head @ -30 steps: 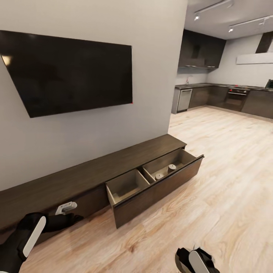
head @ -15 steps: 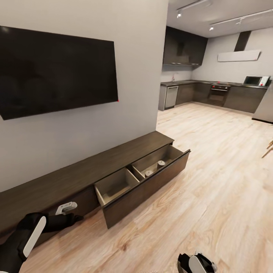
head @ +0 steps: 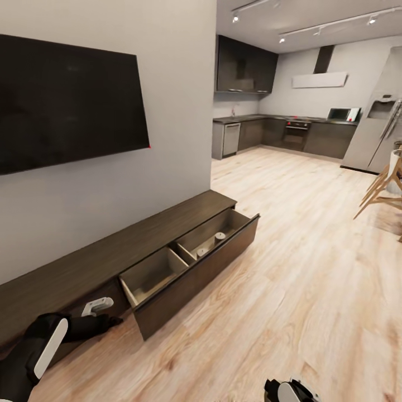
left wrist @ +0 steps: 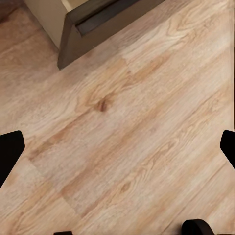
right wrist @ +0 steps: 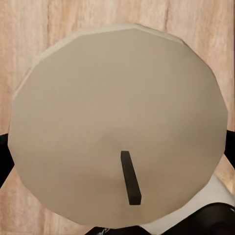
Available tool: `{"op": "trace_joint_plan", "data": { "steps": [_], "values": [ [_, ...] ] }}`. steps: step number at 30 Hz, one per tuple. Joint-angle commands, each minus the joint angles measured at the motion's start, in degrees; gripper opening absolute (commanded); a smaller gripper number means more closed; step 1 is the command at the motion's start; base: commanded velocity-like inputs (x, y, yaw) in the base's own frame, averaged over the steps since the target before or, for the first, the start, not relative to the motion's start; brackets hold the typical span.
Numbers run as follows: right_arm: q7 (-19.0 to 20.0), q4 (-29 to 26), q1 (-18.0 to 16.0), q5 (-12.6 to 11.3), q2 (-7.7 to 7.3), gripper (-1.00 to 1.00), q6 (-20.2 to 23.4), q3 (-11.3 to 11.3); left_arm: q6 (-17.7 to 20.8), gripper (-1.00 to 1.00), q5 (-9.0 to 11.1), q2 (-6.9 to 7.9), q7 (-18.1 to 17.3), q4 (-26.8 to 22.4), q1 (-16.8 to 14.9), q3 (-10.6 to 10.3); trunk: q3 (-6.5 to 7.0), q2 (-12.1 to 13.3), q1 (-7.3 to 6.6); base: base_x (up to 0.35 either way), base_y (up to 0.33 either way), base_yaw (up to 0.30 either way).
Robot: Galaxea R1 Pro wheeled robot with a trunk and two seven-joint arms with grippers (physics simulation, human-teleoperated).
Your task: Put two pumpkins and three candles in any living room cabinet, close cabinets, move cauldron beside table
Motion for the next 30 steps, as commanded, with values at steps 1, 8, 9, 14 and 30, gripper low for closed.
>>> {"op": "trace_joint_plan", "data": {
  "steps": [1, 8, 9, 14, 30],
  "values": [
    [-0.02, -0.01, -0.01, 0.04, 0.05, -1.0, -0.11, 0.0, 0.0, 1.0, 0.01, 0.0, 0.0, 0.0, 0.0, 0.0, -0.04, 0.0, 0.0, 0.0, 0.0, -0.253],
    [-0.02, 0.04, -0.01, 0.04, 0.03, -1.0, -0.15, 0.01, 0.0, 1.0, -0.02, -0.04, 0.02, -0.01, 0.0, -0.05, -0.31, 0.0, 0.0, 0.0, 0.0, -0.255],
    [-0.02, 0.02, -0.01, 0.1, 0.08, -1.0, -0.16, 0.01, 0.0, 1.0, -0.02, -0.03, 0.02, -0.01, 0.0, -0.06, -0.35, 0.0, 0.0, 0.0, 0.0, -0.256],
    [-0.02, 0.04, 0.01, 0.26, 0.2, -1.0, -0.17, 0.01, 0.0, 1.0, -0.03, 0.01, 0.01, -0.01, 0.0, -0.12, -0.53, 0.0, 0.0, 0.0, 0.0, -0.257],
    [-0.02, 1.75, 0.0, 0.22, 0.37, -1.0, -0.79, 0.01, 0.0, 1.0, -0.02, -0.06, -0.02, -0.01, 0.0, -1.61, -0.94, 0.0, 0.0, 0.0, 0.0, -0.263]
  ]
}}
